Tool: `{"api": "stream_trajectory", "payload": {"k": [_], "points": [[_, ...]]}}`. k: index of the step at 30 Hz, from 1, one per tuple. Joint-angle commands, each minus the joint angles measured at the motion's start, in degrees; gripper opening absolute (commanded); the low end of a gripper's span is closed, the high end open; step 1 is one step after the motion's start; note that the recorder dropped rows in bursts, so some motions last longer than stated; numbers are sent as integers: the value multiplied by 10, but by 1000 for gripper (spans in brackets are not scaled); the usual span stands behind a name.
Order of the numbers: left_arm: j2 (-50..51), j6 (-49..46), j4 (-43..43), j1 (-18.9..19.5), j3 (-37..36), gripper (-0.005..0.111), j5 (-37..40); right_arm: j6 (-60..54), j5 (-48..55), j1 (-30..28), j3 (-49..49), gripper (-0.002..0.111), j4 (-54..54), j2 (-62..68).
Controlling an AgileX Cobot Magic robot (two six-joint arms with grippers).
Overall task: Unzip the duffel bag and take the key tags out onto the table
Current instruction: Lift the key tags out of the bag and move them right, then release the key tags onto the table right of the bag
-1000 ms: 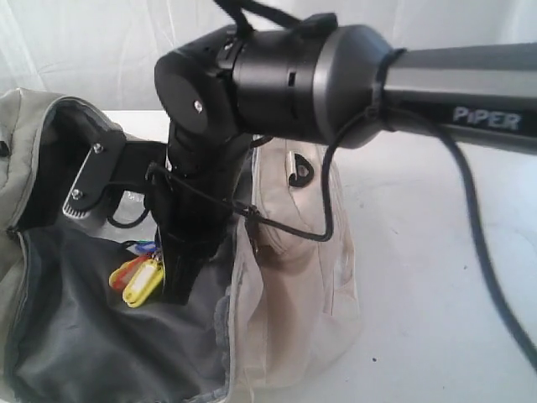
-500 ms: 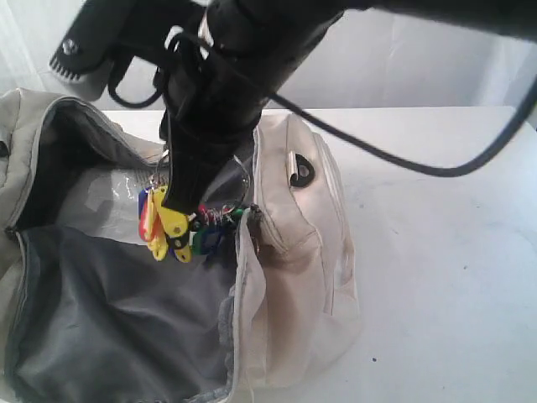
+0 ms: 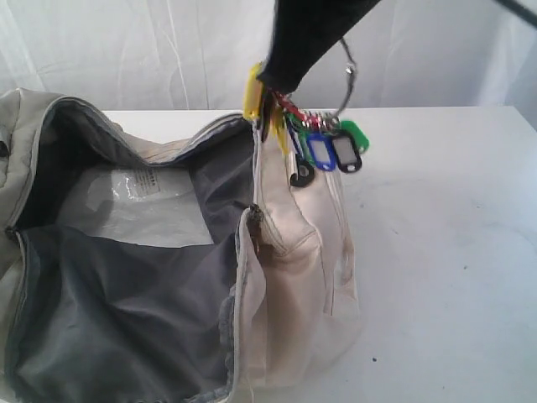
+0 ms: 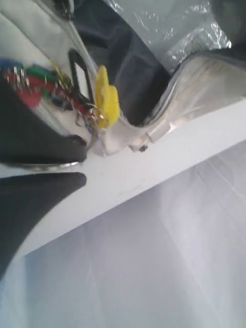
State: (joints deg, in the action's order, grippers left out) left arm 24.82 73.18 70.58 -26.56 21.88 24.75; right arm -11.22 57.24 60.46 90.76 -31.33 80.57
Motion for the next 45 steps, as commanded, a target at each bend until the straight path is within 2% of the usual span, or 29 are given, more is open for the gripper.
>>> {"api": "stream_trajectory", "payload": {"k": [1,10,19,26,30,39,45], "points": [[-4,-2,4,1,-2,29,1,12,37,-37,0,0,-25,-32],[-4,-2,3,1,-2,29,-8,10,61,-116,-1,0,28,-36],[-4,-2,3,1,-2,29,-8,-11,127,-125,-7,0,45,16],[-4,-13,0,1,-2,29,-8,-11,127,-126,-87,0,45,36],[-4,-13,-1,1,-2,29,-9,14,86,-139,-144,0,45,37],[-4,-13,-1,1,-2,29,-12,81,-26,-221,-255,0,49,35],[-4,-13,-1,1,-2,29,-12,121,-104,-224,-310,0,50,22]]}}
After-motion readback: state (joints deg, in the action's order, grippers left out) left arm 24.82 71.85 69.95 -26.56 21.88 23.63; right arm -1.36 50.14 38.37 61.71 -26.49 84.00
